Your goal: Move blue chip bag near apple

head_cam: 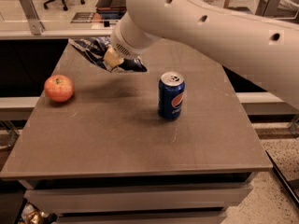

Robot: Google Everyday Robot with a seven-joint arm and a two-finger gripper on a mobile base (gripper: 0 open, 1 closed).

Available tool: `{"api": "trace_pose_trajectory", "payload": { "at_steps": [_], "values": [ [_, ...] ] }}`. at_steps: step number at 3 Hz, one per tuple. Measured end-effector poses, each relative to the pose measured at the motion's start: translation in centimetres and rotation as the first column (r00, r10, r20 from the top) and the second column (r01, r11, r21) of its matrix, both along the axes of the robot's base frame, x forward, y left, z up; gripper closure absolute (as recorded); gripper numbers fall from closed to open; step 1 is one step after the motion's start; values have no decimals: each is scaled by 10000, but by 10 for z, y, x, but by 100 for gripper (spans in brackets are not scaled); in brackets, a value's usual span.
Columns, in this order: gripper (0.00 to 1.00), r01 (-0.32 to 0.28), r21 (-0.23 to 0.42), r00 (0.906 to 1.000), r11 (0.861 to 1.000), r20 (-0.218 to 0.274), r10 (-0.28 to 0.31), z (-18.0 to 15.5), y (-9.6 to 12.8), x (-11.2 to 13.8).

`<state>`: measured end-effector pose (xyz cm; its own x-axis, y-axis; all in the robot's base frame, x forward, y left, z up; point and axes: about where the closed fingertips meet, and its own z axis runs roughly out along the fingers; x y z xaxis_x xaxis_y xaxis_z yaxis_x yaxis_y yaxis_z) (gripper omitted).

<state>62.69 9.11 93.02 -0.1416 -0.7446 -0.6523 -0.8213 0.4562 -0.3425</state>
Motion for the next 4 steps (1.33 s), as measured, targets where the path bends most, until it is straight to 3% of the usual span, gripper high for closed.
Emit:
{"api": "trace_pose_trajectory", "payload": {
  "at_steps": [1, 4],
  "values": [
    [82, -16, 30, 10000, 10000, 34, 16, 2, 2, 0],
    [11, -68, 26, 9999, 10000, 86, 68, 5, 4, -3]
  ]
}}
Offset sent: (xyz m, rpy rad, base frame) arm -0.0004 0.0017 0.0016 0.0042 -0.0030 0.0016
